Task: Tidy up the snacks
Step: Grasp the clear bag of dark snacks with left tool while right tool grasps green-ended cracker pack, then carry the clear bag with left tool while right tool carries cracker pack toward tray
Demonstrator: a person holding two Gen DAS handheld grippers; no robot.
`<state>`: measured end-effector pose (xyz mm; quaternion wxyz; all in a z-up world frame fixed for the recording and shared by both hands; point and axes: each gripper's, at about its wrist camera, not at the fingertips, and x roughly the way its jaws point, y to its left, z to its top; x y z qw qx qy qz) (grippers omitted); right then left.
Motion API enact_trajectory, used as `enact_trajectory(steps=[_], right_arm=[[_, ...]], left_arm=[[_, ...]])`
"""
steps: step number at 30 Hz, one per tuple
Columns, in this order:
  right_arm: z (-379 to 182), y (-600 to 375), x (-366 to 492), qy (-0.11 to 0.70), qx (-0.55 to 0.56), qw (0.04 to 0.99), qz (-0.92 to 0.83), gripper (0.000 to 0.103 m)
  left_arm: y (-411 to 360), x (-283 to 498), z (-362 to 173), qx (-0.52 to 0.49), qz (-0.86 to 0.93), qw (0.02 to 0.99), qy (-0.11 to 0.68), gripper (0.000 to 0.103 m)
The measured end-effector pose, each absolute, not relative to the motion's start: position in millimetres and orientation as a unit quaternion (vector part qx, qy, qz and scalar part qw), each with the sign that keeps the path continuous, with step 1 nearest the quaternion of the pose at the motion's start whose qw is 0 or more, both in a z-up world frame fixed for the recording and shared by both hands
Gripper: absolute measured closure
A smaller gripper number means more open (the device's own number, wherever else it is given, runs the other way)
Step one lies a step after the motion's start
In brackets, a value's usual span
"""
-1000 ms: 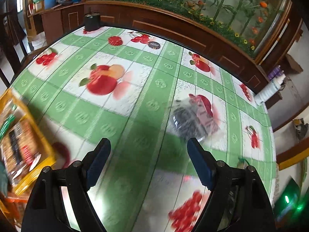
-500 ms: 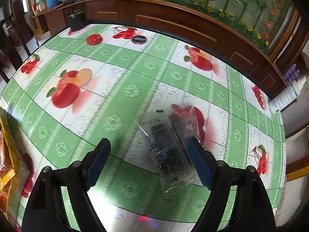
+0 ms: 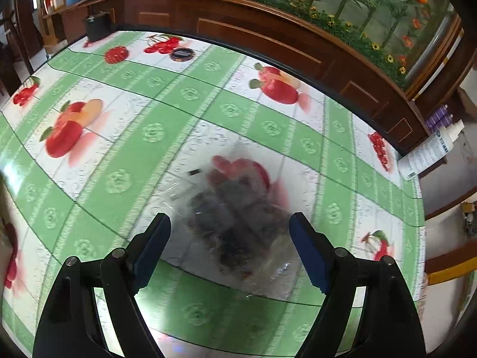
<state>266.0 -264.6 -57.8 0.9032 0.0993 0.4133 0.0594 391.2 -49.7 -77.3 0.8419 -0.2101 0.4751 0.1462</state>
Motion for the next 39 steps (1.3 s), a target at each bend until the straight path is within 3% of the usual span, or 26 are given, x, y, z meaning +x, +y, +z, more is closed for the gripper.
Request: enact_trajectory(steps=[5,7,9,14,15,16,22,30,39], right_arm=[[-59,-268,264,0.413,0.101,0.903,0.062,0.054],[-58,-270,265,0.412,0.102,0.903,0.062,0.054],[-58,-272,264,0.412,0.105,0.903,0.065,0.054],[-56,-278,261,0.408,0.112,0.904,0.063,0.054],[-56,-279,261,0.408,0.113,0.904,0.063,0.054],[-57,-280,260,0.408,0.115,0.904,0.063,0.054],[-57,-284,254,0.41,0.127,0.901,0.065,0.054],[-55,-277,238,0.41,0.136,0.899,0.075,0.054],[-55,-253,210,0.415,0.136,0.894,0.101,0.055]], left_arm=[[-53,398,-77,-0.228,0.151,0.839,0.471,0.021],[-53,403,-86,-0.228,0.154,0.829,0.486,0.015],[-52,406,-96,-0.233,0.158,0.822,0.495,0.014],[-57,407,-98,-0.189,0.159,0.837,0.489,0.013],[-59,407,-98,-0.178,0.148,0.842,0.488,0.019],[-60,406,-97,-0.17,0.139,0.847,0.485,0.036],[-52,395,-95,-0.161,0.108,0.857,0.477,0.062],[-47,347,-93,-0.14,0.076,0.873,0.461,0.067],[-28,241,-74,-0.09,0.085,0.901,0.415,0.068]])
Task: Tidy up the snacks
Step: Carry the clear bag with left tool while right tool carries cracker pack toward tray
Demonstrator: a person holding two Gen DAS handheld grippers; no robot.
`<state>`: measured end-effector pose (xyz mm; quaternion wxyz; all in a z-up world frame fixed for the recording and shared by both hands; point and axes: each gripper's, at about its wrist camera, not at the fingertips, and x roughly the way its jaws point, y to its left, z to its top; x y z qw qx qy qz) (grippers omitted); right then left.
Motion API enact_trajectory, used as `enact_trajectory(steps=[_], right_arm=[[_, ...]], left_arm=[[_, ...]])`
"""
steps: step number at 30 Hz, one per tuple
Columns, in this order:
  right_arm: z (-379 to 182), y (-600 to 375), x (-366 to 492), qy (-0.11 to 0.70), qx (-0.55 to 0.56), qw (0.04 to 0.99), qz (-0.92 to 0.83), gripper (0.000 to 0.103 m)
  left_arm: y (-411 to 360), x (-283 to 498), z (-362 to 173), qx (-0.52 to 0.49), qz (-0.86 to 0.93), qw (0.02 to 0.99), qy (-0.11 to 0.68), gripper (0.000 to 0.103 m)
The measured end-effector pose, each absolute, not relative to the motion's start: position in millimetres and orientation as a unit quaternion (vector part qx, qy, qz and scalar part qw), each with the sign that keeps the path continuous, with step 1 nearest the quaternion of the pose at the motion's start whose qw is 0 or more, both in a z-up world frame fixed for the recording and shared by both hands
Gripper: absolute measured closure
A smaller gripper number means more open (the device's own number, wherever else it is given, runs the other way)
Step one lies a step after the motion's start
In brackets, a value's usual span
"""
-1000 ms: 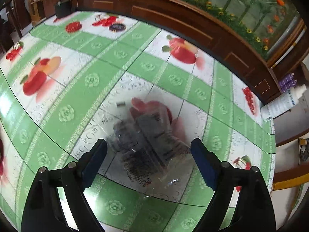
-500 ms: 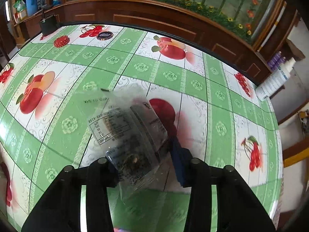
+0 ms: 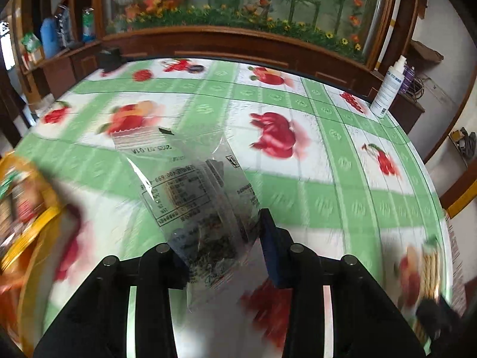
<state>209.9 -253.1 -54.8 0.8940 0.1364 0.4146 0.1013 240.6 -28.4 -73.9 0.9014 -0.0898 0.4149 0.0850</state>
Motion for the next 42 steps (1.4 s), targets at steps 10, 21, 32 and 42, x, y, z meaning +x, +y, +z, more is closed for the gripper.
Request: enact_trajectory(steps=[10,21,32,42], right_arm=[[-57,-204,163,0.421,0.117,0.887,0.149,0.055],[-45,-154,116,0.413,0.089,0.885,0.196,0.055],[-40,-130,88,0.41,0.063,0.884,0.214,0.055],[-39,-96,80,0.411,0.045,0.878,0.24,0.055]], left_arm=[[3,134,-56,-0.065,0.109,0.915,0.384,0.068],[30,60,-34,-0.058,0.132,0.926,0.348,0.068],[44,21,-30,-0.058,0.131,0.932,0.333,0.068],[83,-18,-27,-0.069,0.156,0.931,0.321,0.067]])
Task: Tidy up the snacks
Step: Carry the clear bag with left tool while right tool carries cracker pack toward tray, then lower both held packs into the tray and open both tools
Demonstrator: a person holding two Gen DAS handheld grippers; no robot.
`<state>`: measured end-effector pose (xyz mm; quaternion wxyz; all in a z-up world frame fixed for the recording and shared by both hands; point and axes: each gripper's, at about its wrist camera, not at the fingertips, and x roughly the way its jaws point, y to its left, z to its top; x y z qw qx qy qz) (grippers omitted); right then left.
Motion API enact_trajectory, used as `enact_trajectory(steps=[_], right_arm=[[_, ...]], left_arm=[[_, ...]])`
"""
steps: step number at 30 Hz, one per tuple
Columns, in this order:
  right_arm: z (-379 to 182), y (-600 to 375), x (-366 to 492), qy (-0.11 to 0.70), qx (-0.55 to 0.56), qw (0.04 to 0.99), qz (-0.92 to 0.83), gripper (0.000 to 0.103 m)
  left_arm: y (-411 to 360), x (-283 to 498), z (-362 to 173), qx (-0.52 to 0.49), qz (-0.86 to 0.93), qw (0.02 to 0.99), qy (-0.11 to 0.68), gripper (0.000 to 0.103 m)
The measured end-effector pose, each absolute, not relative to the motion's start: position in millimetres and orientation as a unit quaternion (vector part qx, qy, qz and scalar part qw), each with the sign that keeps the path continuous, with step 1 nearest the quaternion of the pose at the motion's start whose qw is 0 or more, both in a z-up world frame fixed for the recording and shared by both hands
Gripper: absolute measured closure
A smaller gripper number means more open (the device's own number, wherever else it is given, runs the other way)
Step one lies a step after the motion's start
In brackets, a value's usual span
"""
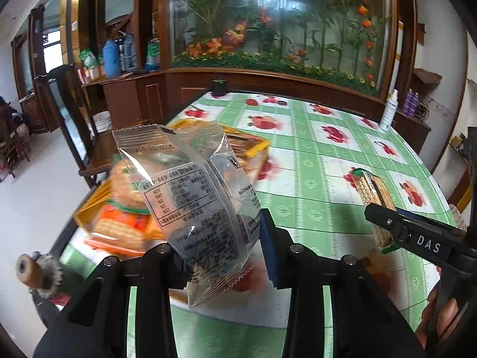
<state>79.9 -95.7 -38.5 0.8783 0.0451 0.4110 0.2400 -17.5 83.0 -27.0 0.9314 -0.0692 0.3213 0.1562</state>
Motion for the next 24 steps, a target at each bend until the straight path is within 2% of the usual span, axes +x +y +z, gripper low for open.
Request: enact_trajectory(steps=[12,24], right_arm=[[-37,-27,81,0.412,0.018,0.859,0.302,0.055],[-18,72,108,0.395,-0.005,0.843,0.364,0.055]], left_arm=[[153,-47,-29,-0.117,0.206,0.918,0.318,0.067],[169,-12,-27,-0.148,0.186,0.915,0.325,0.067]])
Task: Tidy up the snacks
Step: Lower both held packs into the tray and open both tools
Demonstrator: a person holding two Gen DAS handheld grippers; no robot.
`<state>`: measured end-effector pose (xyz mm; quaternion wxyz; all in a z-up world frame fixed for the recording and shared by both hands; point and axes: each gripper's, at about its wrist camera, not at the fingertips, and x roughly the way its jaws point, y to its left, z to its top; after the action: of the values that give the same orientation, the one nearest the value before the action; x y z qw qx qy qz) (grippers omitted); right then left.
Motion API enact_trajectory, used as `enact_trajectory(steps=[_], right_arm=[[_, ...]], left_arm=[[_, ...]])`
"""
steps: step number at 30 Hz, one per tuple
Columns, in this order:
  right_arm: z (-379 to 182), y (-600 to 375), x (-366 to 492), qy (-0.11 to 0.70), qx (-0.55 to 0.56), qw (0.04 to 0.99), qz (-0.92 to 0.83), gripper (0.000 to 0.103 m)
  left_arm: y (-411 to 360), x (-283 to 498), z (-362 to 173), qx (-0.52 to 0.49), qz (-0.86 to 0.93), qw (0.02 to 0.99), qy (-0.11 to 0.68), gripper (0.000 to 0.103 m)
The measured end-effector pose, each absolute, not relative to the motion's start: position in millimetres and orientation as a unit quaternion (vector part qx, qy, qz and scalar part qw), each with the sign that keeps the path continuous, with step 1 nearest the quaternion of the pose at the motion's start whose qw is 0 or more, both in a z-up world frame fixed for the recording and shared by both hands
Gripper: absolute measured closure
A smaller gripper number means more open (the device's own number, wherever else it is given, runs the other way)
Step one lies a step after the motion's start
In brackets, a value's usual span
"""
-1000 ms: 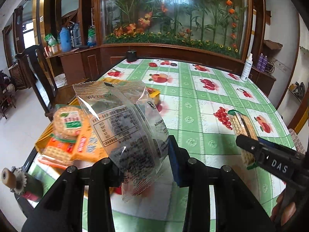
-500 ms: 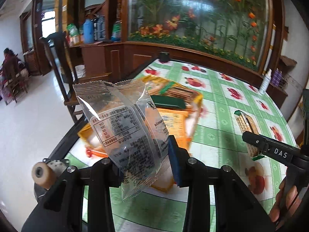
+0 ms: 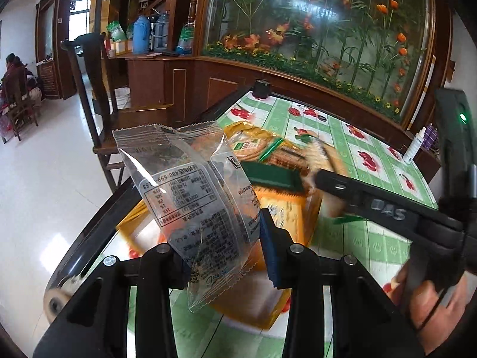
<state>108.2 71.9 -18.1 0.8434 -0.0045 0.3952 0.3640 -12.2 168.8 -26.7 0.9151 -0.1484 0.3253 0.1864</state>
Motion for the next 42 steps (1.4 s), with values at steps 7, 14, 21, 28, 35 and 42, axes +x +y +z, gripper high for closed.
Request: enact_trajectory(steps=[7,14,21,28,35,42], right_arm=[[-22,112,134,0.398,-0.014,0.837,0.376,0.055],[-38,132,153,0.412,-0.02,0.829,0.378,0.055],[-51,147,163,0.422,-0.028,0.823,0.379,0.055],[-54,147,169,0.429,-0.025,0.82,0.378,0.051],[-49,130,168,0.432,-0.002,0.818,0.379,0.032],[-33,93,162,0.411,0.026,0.834,0.367,0.02]], left_arm=[[178,10,-28,-0.153,0.189,0.912,0.331,0.067],[188,20,-38,-0.161,0.193,0.905,0.342,0.067],[193,27,-42,-0.161,0.193,0.901,0.352,0.067],[194,31,-42,-0.162,0.193,0.899,0.358,0.067],[192,36,-42,-0.164,0.189,0.898,0.361,0.067],[189,46,-44,-0.16,0.186,0.897,0.367,0.067]])
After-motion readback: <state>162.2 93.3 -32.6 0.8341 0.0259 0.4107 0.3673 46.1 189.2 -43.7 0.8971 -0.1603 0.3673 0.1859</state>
